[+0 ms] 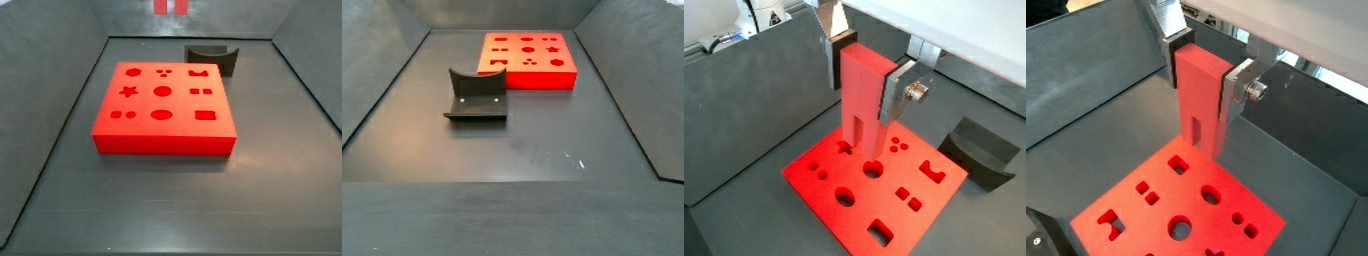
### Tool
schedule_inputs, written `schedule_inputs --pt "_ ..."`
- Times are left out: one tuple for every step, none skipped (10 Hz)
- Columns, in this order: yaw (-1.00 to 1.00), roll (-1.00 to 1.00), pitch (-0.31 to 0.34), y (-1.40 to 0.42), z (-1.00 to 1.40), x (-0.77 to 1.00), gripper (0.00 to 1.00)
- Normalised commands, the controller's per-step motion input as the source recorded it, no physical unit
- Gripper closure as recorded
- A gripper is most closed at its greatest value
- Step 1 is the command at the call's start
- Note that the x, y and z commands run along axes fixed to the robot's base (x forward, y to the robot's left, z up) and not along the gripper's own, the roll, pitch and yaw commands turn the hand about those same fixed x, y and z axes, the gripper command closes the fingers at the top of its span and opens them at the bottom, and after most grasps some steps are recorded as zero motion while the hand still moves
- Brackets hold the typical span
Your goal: Insert the double-square object.
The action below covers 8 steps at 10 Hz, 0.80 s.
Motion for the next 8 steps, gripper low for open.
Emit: schedule_inputs --pt "0.06 0.05 0.000 0.17 -0.40 0.21 1.00" --pt "0.13 0.07 0.000 0.31 -0.59 0.39 1.00" --pt "0.13 0.08 0.000 0.45 -0.68 0.42 1.00" --pt "0.12 0.08 0.001 0.46 -0.72 0.48 1.00" --pt "0.08 0.05 0.024 0.45 -0.76 0.63 1.00" --pt "0.01 0.04 0.036 0.42 -0.77 0.80 1.00" --pt "0.00 0.06 0.013 0.37 -0.75 0.82 1.00" --pt "0.00 0.04 0.000 0.29 -0.72 0.76 1.00"
